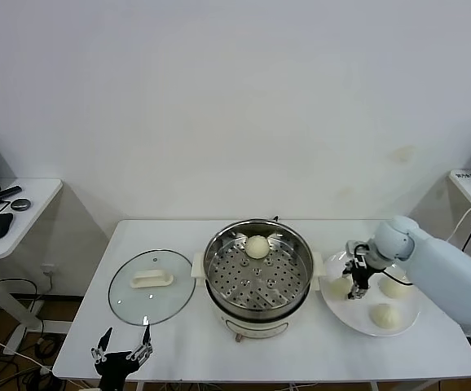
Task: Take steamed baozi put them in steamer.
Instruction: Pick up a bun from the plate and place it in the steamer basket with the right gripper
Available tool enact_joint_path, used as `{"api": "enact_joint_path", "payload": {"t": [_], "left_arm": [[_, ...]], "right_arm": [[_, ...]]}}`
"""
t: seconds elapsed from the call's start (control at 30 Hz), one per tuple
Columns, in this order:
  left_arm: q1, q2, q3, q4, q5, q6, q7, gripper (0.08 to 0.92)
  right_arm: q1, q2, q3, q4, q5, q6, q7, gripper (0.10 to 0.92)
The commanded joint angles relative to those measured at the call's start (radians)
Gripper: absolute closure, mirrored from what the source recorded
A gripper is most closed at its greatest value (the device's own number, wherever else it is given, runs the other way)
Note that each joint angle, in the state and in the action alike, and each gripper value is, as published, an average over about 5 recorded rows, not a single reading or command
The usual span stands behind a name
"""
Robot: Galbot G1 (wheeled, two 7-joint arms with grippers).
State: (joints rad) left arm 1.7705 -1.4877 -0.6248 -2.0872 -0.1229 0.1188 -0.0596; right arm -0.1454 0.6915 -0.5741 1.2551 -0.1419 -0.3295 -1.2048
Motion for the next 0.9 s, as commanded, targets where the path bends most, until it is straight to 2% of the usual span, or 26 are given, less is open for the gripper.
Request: {"api": "enact_joint_path", "payload": {"t": [0.03,0.23,0.43,0.73,0.9], "left_arm": [[-0.004,0.004,0.003,0.001,0.017,0.0,-0.005,0.177],[-0.031,0.014,0.012,0.004,0.048,0.001,-0.014,0.177],[-0.049,0.031,0.016,0.003,0.044,0.01,-0.024,0.177],[-0.059,0.028,0.005,-0.036,0.004,0.029,-0.023,0.177],[-0.058,0.011,0.011,-0.049,0.003,0.03,-0.034,0.177]], "right_arm": [[0.272,-0.106,-0.174,0.087,0.134,-0.02,-0.033,0.398],[0.738,-0.071,-0.524,0.148,0.342,-0.042,-0.086,0.397],[0.968,0.065,-0.7,0.209,0.526,-0.126,-0.118,0.391],[0.918,0.295,-0.715,0.215,0.713,-0.267,-0.054,0.392],[0.807,0.423,-0.682,0.145,0.725,-0.314,0.02,0.392]]}}
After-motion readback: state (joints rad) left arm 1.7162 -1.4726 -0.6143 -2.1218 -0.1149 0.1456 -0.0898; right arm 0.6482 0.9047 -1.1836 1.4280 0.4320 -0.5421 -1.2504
